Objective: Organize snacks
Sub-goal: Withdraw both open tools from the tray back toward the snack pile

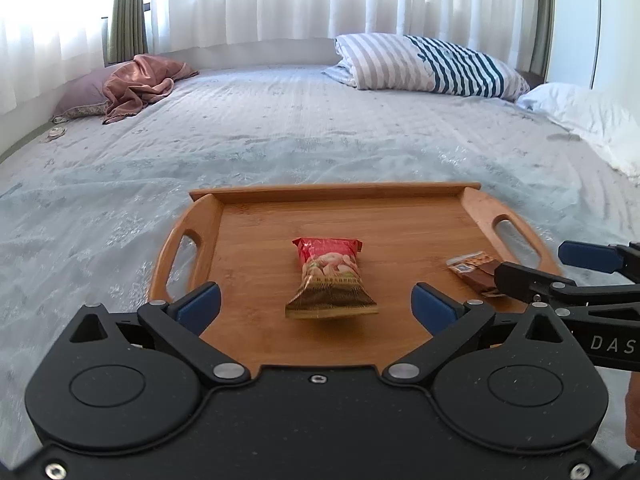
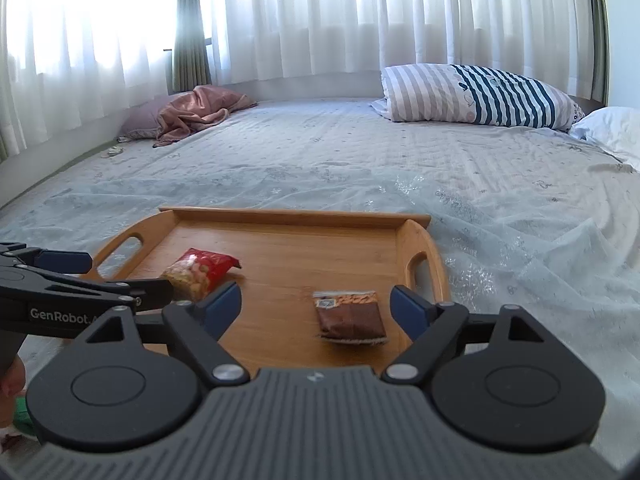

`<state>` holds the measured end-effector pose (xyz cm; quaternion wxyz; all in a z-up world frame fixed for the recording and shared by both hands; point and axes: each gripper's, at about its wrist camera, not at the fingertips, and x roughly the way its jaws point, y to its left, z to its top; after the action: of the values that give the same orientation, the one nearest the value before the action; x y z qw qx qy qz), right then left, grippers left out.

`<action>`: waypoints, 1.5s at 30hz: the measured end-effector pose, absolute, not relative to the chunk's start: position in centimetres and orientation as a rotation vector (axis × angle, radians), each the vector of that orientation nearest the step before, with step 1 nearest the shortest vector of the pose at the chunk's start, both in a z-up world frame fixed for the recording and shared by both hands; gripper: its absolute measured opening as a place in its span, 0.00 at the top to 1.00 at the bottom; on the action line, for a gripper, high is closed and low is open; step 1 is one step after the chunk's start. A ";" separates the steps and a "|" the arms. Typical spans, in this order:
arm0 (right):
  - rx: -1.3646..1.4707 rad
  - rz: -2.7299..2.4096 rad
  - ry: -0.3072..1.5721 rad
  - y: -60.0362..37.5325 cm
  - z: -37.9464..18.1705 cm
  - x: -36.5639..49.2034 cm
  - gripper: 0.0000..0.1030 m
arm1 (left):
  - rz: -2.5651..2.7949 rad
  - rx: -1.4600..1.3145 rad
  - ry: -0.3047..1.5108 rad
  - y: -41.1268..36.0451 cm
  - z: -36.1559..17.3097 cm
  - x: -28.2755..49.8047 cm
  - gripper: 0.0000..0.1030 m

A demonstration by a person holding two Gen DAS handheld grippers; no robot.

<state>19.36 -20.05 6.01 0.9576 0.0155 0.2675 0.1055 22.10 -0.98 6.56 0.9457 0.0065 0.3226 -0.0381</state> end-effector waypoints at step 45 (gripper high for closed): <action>-0.179 0.330 0.461 -19.4 2.4 2.1 0.05 | -0.249 0.040 0.582 0.4 3.4 1.7 0.00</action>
<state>2.15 -19.36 2.38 0.9561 -0.0881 0.2271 0.1628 1.74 0.38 3.43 0.9501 0.0198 0.2860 -0.1227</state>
